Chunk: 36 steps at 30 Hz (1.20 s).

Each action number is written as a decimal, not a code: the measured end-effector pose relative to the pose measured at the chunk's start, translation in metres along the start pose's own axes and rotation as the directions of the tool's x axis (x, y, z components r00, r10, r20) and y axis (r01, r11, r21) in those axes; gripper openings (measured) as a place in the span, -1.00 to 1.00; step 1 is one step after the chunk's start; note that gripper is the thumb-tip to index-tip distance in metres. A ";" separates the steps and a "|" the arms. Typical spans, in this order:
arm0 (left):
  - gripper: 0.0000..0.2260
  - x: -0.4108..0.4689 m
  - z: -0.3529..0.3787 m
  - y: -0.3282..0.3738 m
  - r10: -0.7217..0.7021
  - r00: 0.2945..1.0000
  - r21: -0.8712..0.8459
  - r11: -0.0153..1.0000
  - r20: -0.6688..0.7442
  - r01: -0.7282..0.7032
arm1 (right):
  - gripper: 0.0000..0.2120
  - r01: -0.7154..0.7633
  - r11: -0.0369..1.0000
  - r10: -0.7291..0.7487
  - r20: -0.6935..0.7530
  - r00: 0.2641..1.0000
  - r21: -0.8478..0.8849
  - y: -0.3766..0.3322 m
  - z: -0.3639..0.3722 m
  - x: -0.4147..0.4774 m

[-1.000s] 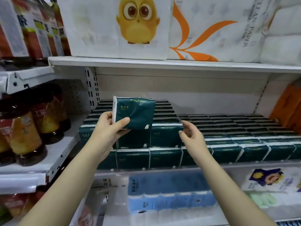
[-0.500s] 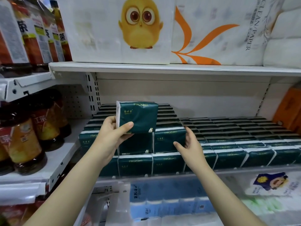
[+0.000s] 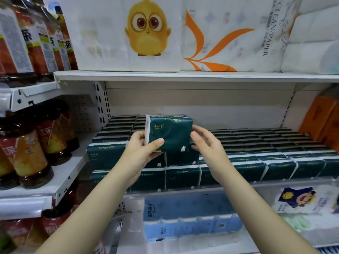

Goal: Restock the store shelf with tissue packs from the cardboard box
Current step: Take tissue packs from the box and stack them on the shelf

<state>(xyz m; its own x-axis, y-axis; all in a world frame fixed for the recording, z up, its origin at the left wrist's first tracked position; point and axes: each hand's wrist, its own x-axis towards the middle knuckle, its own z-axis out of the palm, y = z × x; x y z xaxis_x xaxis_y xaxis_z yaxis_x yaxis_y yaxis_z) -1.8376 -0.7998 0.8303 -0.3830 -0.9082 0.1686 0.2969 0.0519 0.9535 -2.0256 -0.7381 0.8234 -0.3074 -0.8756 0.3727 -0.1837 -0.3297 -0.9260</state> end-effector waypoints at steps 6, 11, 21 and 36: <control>-0.71 0.012 0.015 -0.003 0.171 0.982 0.510 0.839 0.085 -0.190 | -0.69 -0.014 0.985 0.032 -0.107 0.994 0.169 0.002 -0.014 0.007; -0.46 0.034 0.018 -0.002 0.276 0.881 0.887 0.155 0.383 -0.434 | -0.73 -0.013 0.979 0.067 -0.267 0.961 0.202 0.002 -0.042 0.025; -0.62 0.068 0.008 -0.010 0.078 0.852 0.853 -0.116 0.519 -0.509 | -0.71 -0.065 0.986 0.135 -0.519 0.844 0.151 0.036 -0.063 0.070; -0.38 0.077 0.057 -0.015 -0.137 0.925 0.908 -0.187 0.353 -0.374 | -0.65 -0.168 0.986 0.159 -0.410 0.898 0.014 0.087 -0.108 0.146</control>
<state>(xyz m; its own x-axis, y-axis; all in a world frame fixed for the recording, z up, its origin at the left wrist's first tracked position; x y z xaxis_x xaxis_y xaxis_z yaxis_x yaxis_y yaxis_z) -1.9210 -0.8468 0.8435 -0.7042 -0.7008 0.1137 -0.7065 0.7075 -0.0149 -2.1874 -0.8563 0.8037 -0.6882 -0.6939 0.2118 -0.1162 -0.1828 -0.9763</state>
